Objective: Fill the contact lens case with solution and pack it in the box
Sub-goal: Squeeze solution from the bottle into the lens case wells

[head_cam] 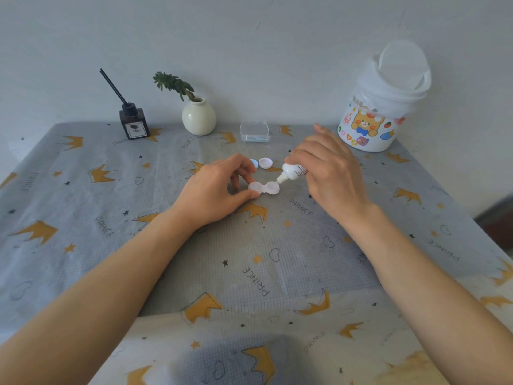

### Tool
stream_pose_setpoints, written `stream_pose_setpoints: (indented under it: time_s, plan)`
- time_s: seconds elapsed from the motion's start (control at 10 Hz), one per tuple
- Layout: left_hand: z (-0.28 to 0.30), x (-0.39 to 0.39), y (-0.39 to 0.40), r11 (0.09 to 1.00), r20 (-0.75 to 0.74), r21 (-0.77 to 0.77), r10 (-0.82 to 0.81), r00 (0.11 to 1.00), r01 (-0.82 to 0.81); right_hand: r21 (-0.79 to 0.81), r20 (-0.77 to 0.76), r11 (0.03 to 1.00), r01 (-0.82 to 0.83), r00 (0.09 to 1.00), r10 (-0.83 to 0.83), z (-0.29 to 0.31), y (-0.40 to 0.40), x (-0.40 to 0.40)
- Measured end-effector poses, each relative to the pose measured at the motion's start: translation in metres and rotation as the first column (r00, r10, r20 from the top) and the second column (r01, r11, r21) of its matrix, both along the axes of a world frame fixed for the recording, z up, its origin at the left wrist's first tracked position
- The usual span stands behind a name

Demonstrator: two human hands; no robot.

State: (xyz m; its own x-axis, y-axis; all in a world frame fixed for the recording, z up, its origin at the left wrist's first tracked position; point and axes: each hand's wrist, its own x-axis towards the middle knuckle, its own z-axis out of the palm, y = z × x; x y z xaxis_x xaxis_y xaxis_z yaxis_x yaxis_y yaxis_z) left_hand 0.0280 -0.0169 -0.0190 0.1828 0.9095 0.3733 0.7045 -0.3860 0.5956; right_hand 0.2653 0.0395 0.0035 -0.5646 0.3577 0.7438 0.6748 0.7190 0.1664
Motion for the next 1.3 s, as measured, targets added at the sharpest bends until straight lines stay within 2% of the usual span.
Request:
stream_pose_setpoints:
  time_s: [0.6,1.3]
  plan:
    - [0.0004,0.0011,-0.0013,1.0,0.001,0.003,-0.002,1.0,0.002,0.033,-0.053,0.999,-0.008,0.999,0.01,-0.0014,0.004,-0.0004]
    - [0.0019,0.0005,-0.0018,1.0,-0.002,-0.001,-0.003,1.0,0.003,-0.053,-0.059,0.999,-0.005,0.998,0.002,-0.0025,0.0025,-0.0004]
